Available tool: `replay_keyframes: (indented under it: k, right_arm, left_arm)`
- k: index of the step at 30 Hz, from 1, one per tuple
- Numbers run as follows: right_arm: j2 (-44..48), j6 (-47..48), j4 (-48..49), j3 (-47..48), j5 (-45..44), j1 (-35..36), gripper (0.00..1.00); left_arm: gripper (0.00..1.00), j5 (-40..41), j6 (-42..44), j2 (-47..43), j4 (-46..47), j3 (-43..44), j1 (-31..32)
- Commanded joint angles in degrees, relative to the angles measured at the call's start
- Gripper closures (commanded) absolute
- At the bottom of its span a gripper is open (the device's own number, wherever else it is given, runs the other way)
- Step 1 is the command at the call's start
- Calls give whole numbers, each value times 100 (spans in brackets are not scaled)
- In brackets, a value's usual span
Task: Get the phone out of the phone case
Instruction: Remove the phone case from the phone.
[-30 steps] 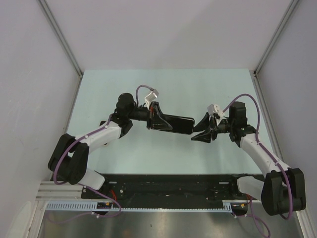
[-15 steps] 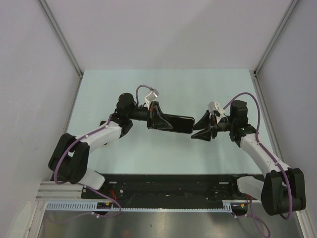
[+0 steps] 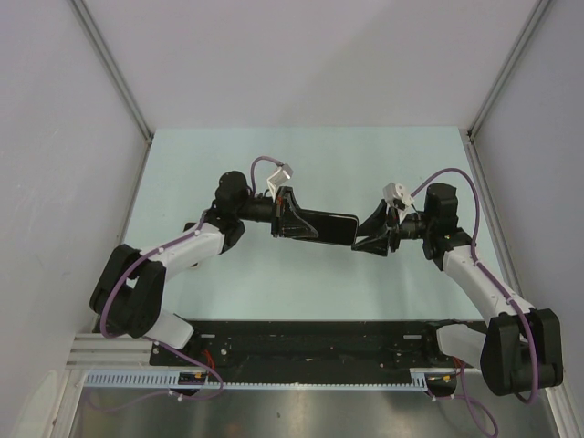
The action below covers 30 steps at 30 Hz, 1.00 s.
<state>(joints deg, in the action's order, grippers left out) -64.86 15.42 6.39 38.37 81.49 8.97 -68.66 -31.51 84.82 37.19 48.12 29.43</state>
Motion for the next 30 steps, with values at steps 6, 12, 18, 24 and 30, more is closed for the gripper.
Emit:
replay_keyframes:
  k: [6,12,18,24,30]
  right_arm:
    - [-71,-276,424,39,-476,-36,56]
    - [-141,-443,573,39,-819,-36,56]
    - [-211,-496,652,39,-1003,-106,56]
    - [-281,-715,837,39,-1188,-141,56]
    - [-352,-856,969,39,-1443,-150,56]
  left_arm:
    - [100,-112,4,-97,386,163,28]
    - [100,-296,13,-141,386,172,54]
    - [100,-551,13,-150,377,180,124]
    - [100,-736,13,-176,377,198,177]
    - [100,-894,31,-202,377,198,230]
